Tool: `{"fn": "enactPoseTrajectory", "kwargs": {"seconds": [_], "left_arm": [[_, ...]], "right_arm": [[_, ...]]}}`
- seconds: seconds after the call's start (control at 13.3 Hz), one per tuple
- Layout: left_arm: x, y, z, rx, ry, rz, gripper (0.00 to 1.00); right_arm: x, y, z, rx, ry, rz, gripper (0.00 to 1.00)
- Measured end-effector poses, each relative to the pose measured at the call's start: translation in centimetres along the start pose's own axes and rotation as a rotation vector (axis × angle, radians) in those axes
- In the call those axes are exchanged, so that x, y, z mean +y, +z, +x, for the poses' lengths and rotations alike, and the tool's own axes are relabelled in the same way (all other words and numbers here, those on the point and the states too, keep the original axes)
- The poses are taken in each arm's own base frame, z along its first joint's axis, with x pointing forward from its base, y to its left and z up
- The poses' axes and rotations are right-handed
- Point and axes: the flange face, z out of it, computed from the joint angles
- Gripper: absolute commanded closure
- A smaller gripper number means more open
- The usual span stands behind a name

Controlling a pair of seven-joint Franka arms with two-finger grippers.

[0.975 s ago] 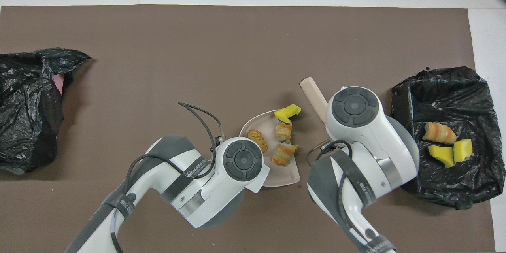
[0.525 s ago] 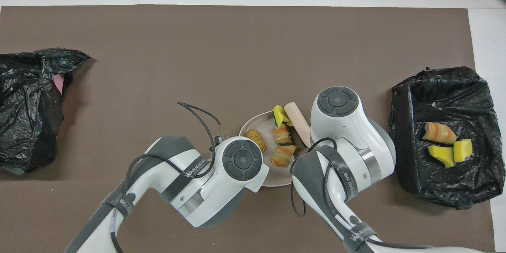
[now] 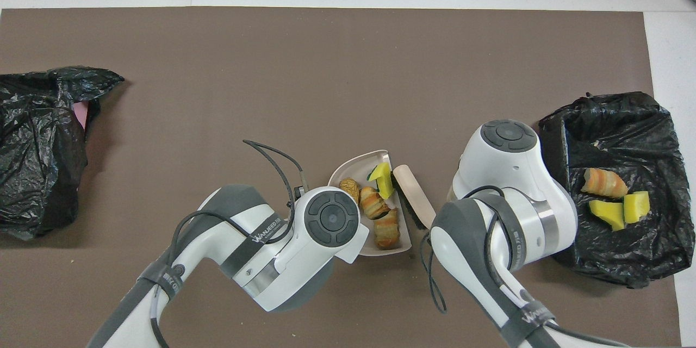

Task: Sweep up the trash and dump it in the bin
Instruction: 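Lift the loaded dustpan with the left gripper while the right gripper drops the brush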

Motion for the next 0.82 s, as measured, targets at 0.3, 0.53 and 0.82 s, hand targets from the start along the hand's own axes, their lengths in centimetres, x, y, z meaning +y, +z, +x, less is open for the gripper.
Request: {"fn": "enactPoseTrajectory", "kwargs": {"seconds": [0.3, 0.53, 0.82], "left_arm": [[-0.5, 0.1, -0.2, 0.013, -0.006, 0.007, 1.0], [-1.0, 0.3, -0.4, 0.03, -0.014, 0.016, 1.0], [-2.6, 0.5, -1.1, 0.074, -0.03, 0.038, 1.0]], "right_arm": [[-4.9, 1.1, 0.7, 0.042, 0.065, -0.03, 1.0], [-7.5, 0.9, 0.4, 0.061, 0.115, -0.049, 1.0], [-5.8, -2.5, -1.5, 0.127, 0.258, -0.032, 1.0]]}}
